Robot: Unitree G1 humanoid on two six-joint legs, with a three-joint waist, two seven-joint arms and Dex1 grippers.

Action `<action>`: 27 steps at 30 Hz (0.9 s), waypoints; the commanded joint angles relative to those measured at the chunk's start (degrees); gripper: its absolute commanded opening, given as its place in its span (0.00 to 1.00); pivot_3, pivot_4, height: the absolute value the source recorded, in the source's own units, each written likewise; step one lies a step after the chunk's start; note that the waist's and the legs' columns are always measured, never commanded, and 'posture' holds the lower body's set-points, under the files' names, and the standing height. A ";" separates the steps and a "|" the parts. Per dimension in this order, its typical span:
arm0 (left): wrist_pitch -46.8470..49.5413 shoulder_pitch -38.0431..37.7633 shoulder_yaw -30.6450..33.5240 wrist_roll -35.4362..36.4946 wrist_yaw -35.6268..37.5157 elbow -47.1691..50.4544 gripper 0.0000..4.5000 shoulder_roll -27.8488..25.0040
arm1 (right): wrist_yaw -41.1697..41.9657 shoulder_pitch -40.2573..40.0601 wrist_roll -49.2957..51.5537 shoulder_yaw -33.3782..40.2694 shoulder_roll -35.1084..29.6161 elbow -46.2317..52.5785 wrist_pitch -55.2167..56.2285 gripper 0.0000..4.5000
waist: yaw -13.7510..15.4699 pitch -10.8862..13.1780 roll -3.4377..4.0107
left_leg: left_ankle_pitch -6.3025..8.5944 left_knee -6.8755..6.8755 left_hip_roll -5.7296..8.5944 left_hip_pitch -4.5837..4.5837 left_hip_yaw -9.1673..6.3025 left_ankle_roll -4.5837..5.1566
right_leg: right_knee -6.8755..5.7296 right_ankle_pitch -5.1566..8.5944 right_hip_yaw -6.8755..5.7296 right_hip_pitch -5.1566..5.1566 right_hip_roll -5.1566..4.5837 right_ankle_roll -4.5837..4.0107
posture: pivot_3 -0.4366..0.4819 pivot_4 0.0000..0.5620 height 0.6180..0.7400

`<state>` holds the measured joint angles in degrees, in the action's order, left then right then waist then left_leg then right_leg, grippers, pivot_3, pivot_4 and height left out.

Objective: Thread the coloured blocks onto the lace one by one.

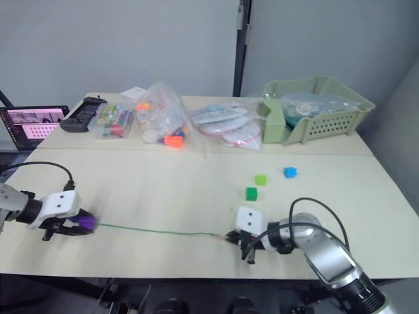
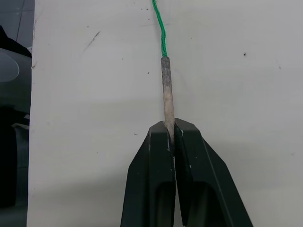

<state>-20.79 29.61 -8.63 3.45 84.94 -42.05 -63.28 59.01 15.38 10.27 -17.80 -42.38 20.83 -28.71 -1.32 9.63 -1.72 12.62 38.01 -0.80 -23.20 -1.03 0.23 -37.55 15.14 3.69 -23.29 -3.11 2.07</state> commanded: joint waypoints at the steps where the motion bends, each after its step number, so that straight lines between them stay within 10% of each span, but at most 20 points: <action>1: -4.64 1.49 -0.28 -3.10 0.26 -5.30 0.31 -0.29 | 0.51 0.91 0.38 1.01 -0.33 0.99 1.28 0.00 | 0.22 0.00 0.00 | 0.00 0.00 0.00 0.01 0.01 0.00 | 0.00 0.00 0.00 0.00 -0.01 0.00 | 0.48 0.27 1.00; 10: 8.90 2.63 3.92 5.25 4.65 9.84 0.96 2.12 | 0.85 2.56 0.40 0.15 0.68 0.92 0.56 0.00 | 0.51 0.05 -0.28 | 0.00 0.05 -0.03 -0.13 -0.03 0.00 | -0.08 -0.01 -0.02 -0.07 -0.02 0.00 | 0.48 0.27 1.00; 20: 42.06 -1.83 -0.17 15.89 -6.81 49.28 0.96 14.95 | -0.53 5.38 -0.45 -2.50 3.59 0.88 -1.77 0.00 | 0.50 0.06 -0.27 | 0.00 0.05 -0.01 -0.10 -0.13 0.00 | -0.09 0.00 -0.01 -0.02 -0.10 0.03 | 0.48 0.27 1.00; 27: 41.38 -2.73 -9.67 8.16 -17.31 52.65 0.96 26.60 | -1.46 6.21 -0.87 -3.71 4.48 1.22 -3.14 0.00 | 0.23 0.05 -0.24 | 0.00 0.08 0.06 -0.04 -0.28 0.00 | -0.14 -0.02 0.04 -0.02 0.03 0.02 | 0.48 0.27 1.00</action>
<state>21.91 26.69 -16.73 13.05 69.04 9.93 -37.43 57.99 20.56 9.58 -21.83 -38.17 20.41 -31.69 -1.09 9.68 -1.96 12.62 38.09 -0.73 -23.22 -1.30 0.22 -37.69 15.12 3.73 -23.30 -3.09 2.09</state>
